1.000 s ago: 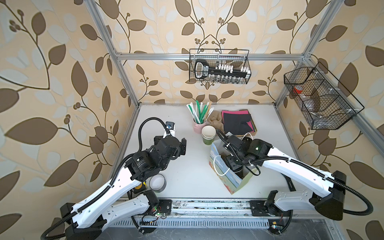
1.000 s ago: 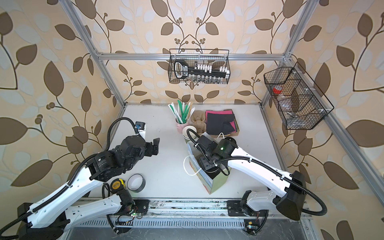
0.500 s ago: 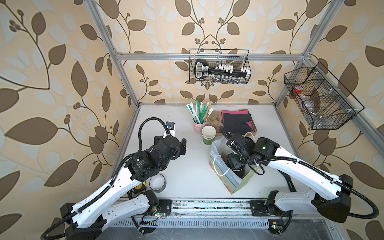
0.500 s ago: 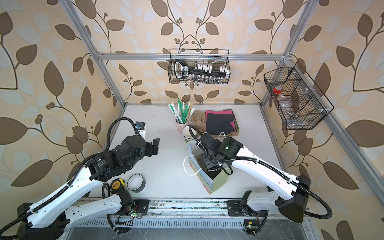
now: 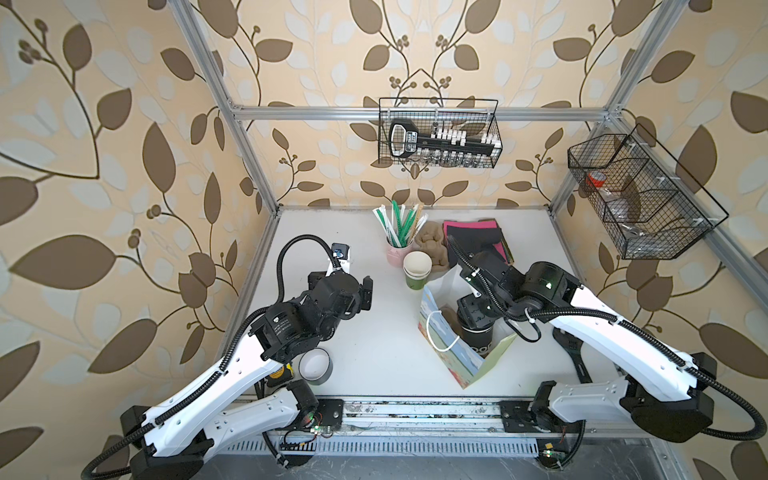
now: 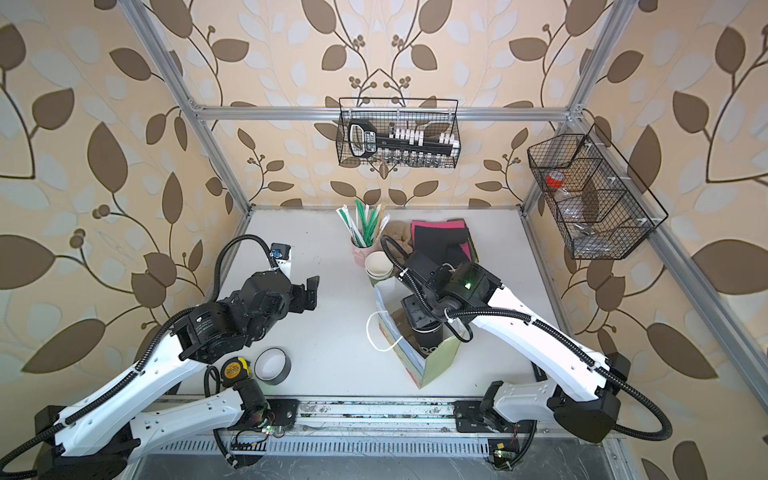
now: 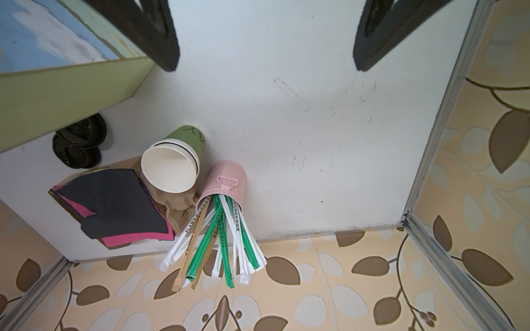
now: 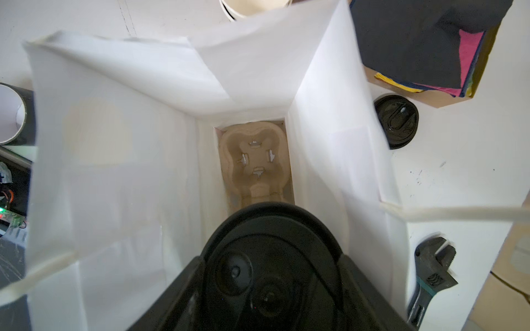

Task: Pack the takeout coffee

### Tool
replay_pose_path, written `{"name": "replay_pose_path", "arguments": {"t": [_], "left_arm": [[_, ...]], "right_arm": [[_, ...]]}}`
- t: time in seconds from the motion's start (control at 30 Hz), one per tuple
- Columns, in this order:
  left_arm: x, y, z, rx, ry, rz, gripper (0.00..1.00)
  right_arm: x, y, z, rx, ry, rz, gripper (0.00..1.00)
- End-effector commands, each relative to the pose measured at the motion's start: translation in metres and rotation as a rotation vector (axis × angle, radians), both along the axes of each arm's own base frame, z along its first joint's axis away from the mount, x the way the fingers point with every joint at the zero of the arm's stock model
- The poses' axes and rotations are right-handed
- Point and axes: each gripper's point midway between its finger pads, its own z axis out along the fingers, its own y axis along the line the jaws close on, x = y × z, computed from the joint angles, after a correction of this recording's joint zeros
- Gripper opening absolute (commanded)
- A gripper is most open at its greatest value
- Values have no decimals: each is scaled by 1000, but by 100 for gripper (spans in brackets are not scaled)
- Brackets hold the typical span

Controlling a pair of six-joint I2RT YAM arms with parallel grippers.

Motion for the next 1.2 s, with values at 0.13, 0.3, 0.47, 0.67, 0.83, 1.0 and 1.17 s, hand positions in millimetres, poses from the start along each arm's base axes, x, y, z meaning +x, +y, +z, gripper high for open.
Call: {"name": "replay_pose_path", "arguments": {"t": [0.13,0.3,0.47,0.67,0.83,1.0,1.17], "left_arm": [[2,3,3,-11,-17,9,96],[2,3,3,-9,-15,9,96],[2,3,3,-9,-18,12,96],[2,3,3,-9,-19,12,96],[2,4,4,-9,-19,12,96],[2,3,4,-11,-19,11,96],[2,4,3,-9,-18,12,96]], "right_arm": [[0,-8,11,-11,-36,-2,67],[3,-6,21,32,-86,-8,66],[6,-7,31,68,-139,-16,67],[3,-7,28,99,-152,-23,67],[-3,-3,16,128,-155,-19,66],[-5,-4,8,148,-168,-27,66],[-7,-7,-4,164,-176,-41,66]]}}
